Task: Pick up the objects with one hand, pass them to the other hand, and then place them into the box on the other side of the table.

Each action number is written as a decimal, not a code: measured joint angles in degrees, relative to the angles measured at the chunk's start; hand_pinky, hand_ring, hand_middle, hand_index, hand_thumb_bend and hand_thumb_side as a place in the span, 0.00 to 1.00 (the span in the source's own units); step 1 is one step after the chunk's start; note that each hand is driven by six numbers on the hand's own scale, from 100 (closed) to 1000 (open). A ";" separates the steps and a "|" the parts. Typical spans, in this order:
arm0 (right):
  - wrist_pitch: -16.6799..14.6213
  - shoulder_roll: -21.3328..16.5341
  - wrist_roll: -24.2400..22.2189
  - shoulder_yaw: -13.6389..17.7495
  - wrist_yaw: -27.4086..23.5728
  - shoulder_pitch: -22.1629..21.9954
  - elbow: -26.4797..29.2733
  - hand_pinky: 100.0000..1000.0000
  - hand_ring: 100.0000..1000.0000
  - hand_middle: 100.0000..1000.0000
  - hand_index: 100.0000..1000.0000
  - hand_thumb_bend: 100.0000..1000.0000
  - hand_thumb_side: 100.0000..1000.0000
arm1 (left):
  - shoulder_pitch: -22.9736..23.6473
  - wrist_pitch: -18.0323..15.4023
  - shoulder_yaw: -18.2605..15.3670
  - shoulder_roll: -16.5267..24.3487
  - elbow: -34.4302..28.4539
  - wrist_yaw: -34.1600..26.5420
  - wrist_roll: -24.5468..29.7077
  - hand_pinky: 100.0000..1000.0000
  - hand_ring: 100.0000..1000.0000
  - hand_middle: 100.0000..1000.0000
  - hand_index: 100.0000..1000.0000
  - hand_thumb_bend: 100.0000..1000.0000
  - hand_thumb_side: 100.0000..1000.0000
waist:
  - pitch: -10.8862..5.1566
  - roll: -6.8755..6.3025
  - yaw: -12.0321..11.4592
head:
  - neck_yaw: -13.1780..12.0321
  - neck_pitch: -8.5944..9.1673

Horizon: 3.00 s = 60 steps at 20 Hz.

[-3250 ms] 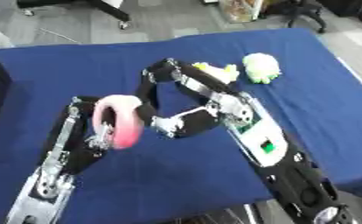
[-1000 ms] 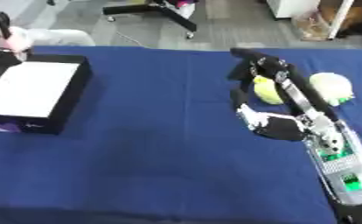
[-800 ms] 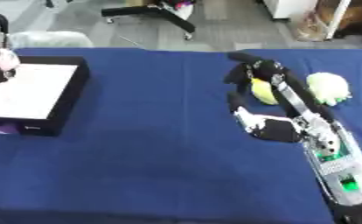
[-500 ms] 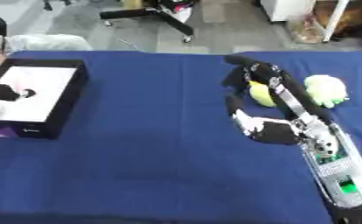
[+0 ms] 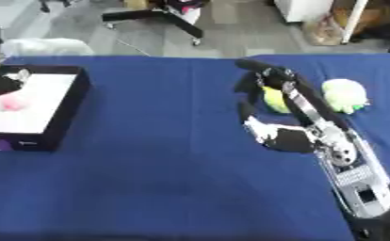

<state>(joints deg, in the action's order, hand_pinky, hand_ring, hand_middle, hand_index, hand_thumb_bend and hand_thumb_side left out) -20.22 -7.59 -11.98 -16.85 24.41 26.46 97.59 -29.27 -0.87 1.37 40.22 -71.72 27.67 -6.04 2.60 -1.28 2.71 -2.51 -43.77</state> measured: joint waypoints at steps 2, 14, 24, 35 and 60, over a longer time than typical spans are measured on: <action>0.41 -0.25 0.74 0.72 0.76 0.74 -1.52 0.62 0.37 0.55 0.91 0.00 0.42 | 2.23 -1.97 0.80 -1.30 -7.84 -6.49 -0.01 0.77 0.69 0.76 0.89 0.08 0.59 | 0.02 0.19 -0.21 | 2.47 -0.02; 5.72 -4.68 7.87 7.02 4.66 12.78 -20.15 0.60 0.34 0.54 0.90 0.00 0.46 | 8.91 -5.69 7.54 -13.82 -34.81 -24.82 4.47 0.75 0.65 0.73 0.87 0.02 0.67 | 1.20 0.32 -2.68 | 22.58 -0.43; 9.91 -5.34 13.87 14.37 15.26 22.75 -43.99 0.63 0.34 0.61 0.91 0.00 0.50 | 10.18 -7.70 9.13 -20.39 -38.17 -27.04 11.51 0.76 0.65 0.73 0.87 0.00 0.70 | 2.04 -0.70 -4.99 | 29.16 -0.46; 6.19 -9.61 4.37 14.32 26.60 24.92 -50.36 0.70 0.49 0.75 0.94 0.09 0.61 | 11.21 -8.00 9.14 -20.66 -37.57 -25.51 14.33 0.76 0.65 0.72 0.88 0.00 0.73 | 1.90 0.42 -4.78 | 29.59 -0.47; 7.42 -11.56 -6.43 16.84 42.29 24.47 -57.77 0.73 0.65 0.64 0.76 0.17 0.40 | 11.68 -8.67 9.15 -21.20 -36.30 -24.97 15.56 0.76 0.65 0.72 0.89 0.00 0.74 | 1.87 0.31 -4.49 | 29.61 -0.47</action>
<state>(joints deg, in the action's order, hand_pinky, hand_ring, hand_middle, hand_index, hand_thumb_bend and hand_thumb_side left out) -12.80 -19.15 -18.41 0.00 66.70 50.93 39.82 -17.59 -9.54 10.51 19.02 -108.02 2.70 9.52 4.46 -0.97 -1.78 27.10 -44.24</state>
